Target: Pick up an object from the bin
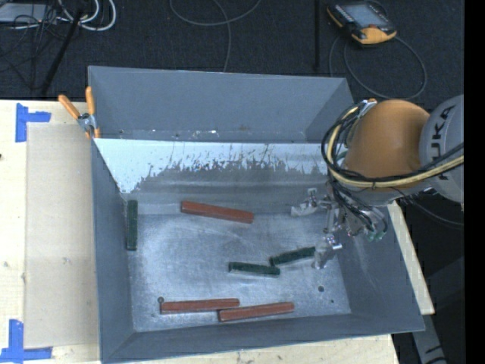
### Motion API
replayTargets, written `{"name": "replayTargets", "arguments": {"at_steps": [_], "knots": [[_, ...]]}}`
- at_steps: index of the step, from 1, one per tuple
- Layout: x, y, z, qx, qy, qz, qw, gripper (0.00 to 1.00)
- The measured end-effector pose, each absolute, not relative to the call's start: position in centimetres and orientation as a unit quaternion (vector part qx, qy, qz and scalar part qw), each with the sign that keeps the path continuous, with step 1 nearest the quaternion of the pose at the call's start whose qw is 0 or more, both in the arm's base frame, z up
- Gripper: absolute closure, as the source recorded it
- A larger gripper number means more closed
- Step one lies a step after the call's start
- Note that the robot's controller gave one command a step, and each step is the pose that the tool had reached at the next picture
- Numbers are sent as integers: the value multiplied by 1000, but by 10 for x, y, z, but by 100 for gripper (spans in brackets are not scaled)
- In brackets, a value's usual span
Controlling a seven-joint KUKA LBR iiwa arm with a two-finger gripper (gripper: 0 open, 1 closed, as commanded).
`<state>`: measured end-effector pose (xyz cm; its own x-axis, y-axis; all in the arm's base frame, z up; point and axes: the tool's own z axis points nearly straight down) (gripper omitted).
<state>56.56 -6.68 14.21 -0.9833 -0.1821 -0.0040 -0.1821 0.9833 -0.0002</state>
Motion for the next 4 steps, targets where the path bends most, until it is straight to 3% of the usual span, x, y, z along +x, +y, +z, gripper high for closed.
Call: {"name": "replayTargets", "arguments": {"at_steps": [1, 2, 3, 4], "knots": [[529, -51, 89, -134, 991, 1, -1, 100], [529, -51, 89, -134, 991, 1, -1, 100], [523, -50, 85, -150, 989, -1, 6, 100], [521, -37, 219, -148, 989, 0, 1, 100]]}}
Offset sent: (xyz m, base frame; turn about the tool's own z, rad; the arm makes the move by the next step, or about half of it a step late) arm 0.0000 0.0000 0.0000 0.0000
